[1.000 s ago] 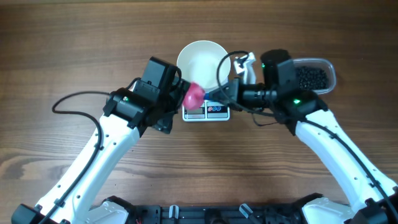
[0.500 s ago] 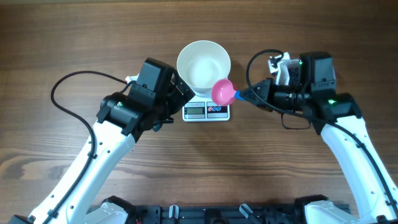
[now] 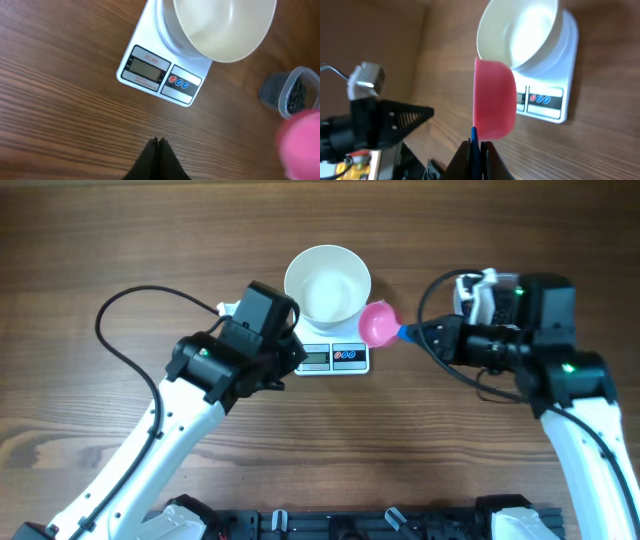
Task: Scoop item into bowl and weigh 150g on scale
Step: 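Release the scoop with the left gripper and move right gripper away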
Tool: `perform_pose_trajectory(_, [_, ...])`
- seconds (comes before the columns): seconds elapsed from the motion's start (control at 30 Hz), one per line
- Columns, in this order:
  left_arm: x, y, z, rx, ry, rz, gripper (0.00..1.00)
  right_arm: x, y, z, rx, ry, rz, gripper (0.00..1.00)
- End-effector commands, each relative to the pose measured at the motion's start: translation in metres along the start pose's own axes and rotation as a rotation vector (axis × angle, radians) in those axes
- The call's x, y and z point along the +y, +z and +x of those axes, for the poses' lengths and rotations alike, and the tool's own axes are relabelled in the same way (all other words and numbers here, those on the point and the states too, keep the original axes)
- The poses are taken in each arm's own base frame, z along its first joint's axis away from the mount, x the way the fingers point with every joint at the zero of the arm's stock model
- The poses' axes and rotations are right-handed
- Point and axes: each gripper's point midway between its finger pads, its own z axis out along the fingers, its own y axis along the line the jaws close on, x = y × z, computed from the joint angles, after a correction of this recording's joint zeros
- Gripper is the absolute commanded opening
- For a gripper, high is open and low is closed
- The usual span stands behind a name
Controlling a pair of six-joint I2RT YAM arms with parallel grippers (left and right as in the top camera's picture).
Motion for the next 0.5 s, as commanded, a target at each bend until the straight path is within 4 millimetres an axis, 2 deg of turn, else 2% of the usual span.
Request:
perform_pose_trajectory(0.0, [-0.002,0.011,0.005,-0.021,0.080,-0.046,0.04,0.004,-0.025,-0.009,-0.076,-0.043,0.002,0.04])
perform_pose_trajectory(0.07, [-0.008,0.021,0.013,-0.006,0.128,-0.055,0.04,-0.006,-0.035,-0.008,-0.088,-0.023,0.031,0.04])
perform_pose_trajectory(0.23, [-0.036,0.068,0.030,0.022,0.346,-0.031,0.04,-0.039,-0.067,-0.007,-0.120,0.016,0.138,0.04])
perform_pose_trajectory(0.4, [-0.029,0.110,0.019,-0.024,0.402,-0.121,0.04,-0.073,-0.089,-0.010,-0.161,0.035,0.285,0.04])
perform_pose_trajectory(0.47, [-0.032,0.124,0.018,-0.026,0.427,-0.121,0.04,-0.079,-0.091,-0.007,-0.154,0.054,0.320,0.04])
